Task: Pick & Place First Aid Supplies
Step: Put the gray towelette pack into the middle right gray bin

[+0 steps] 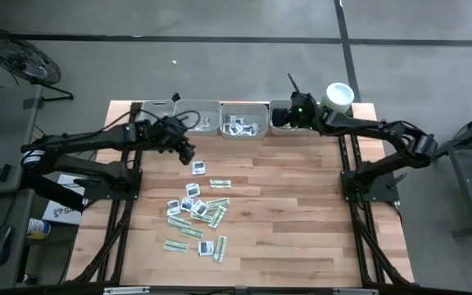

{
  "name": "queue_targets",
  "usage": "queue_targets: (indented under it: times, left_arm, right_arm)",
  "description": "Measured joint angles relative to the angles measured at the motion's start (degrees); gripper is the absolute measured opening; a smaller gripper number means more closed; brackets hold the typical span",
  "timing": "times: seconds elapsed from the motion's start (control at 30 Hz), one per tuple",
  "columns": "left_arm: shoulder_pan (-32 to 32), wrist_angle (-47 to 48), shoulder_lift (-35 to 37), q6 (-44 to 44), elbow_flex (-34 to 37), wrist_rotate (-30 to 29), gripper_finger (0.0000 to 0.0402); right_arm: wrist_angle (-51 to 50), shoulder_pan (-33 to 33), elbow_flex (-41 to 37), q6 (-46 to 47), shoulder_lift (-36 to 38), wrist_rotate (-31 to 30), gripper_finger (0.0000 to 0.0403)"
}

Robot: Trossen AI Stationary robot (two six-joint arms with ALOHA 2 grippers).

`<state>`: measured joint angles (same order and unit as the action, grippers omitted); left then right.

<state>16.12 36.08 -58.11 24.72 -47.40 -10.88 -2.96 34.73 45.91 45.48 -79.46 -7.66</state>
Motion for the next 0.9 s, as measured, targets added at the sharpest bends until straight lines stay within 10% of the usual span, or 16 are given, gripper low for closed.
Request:
queue_targets:
  times: [0.53,0.9]
  left_arm:
    - [0.0,-9.8,-5.7,8.0,12.7,3.3,0.0195]
    - [0.0,-11.2,-18.8,7.0,9.7,10.5,0.0195]
  right_arm:
    - [10.6,-0.4,0.0,-12.9,4.9,20.4,0.0130]
    - [11.4,-0.4,0.0,-12.6,4.9,22.4,0.0130]
